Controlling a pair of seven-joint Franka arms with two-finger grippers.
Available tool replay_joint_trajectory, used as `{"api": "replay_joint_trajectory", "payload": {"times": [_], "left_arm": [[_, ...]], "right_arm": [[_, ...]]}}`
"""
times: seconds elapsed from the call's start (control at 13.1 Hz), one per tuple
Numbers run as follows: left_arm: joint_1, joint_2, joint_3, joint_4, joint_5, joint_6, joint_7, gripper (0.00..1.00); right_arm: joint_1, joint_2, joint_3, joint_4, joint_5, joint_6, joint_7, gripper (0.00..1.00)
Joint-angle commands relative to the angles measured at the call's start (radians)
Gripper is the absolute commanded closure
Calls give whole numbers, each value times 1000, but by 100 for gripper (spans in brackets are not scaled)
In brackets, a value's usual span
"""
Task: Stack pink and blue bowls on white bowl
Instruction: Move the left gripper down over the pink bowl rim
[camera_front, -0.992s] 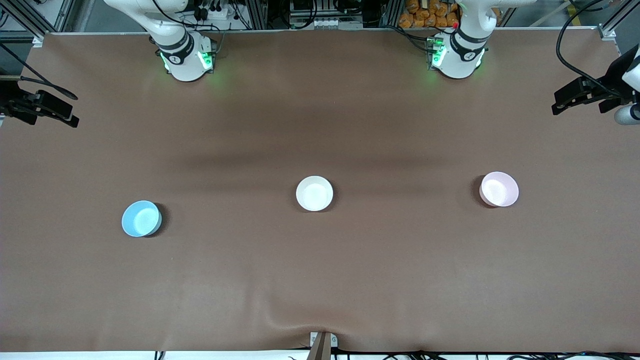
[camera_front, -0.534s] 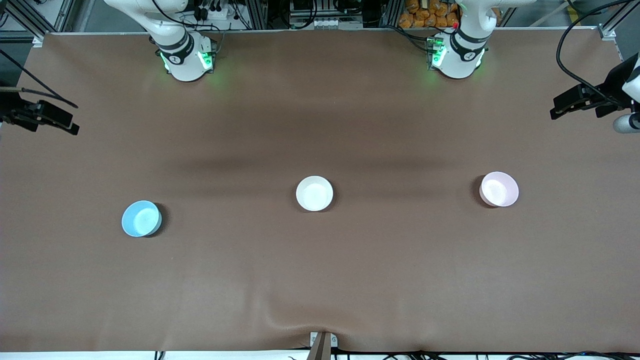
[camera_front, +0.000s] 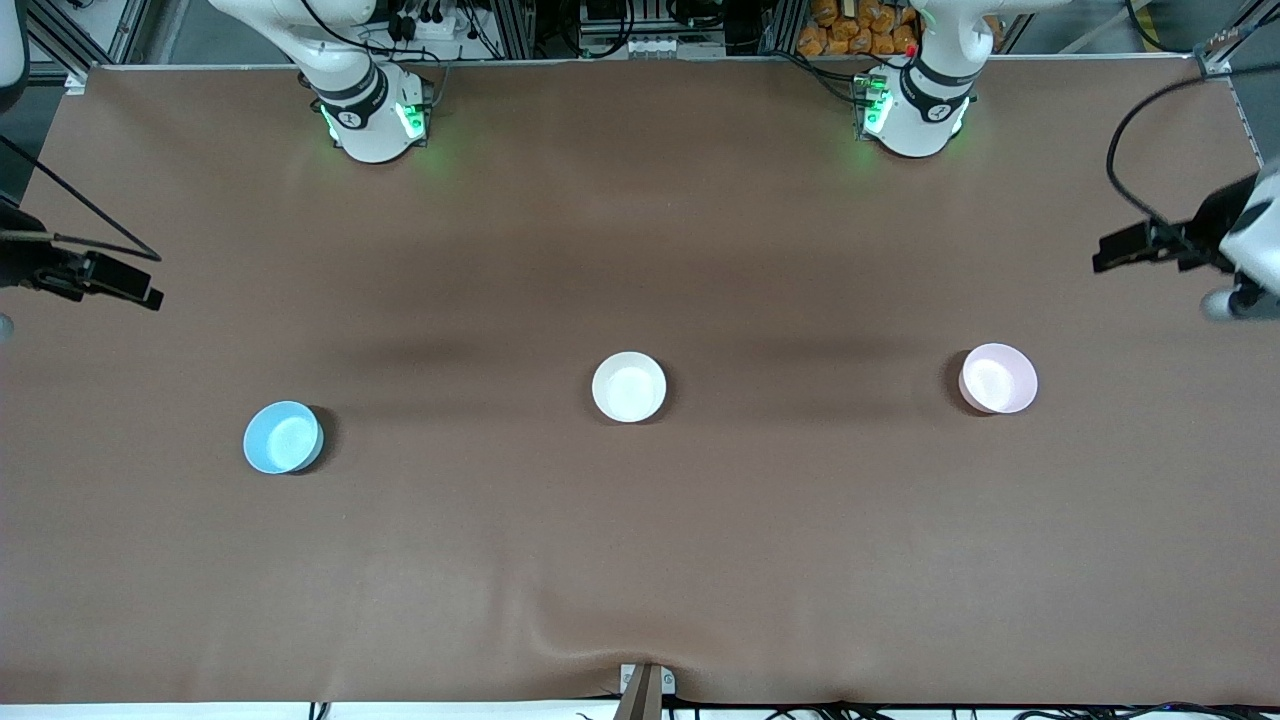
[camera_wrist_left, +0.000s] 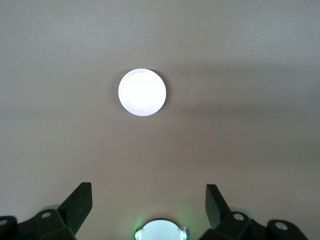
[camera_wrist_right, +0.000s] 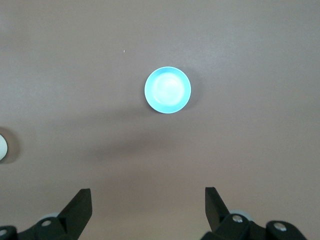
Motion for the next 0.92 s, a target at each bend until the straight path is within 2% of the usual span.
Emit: {"api": "replay_joint_trajectory", "payload": {"times": [0.0,0.31,0.53,0.69,0.84], "left_arm": [[18,24,-1,-92,-1,137,18,0],[24,27,-2,-277,6,368,18,0],[30,50,-4,-445,55,603,18,0],[41,96,-4,-457,58,642,23,0],[80,148,-5,-499,58,755,149,0]], "right_arm": [[-19,14,12,5,-1,9,-9,0],[-15,14,12,5,-3,15,-11,0],[0,14,12,5,-47,26,-11,0],[1,14,12,-1,-47,26,-11,0],[-3,14,13,-11,-47,32,-11,0]]}}
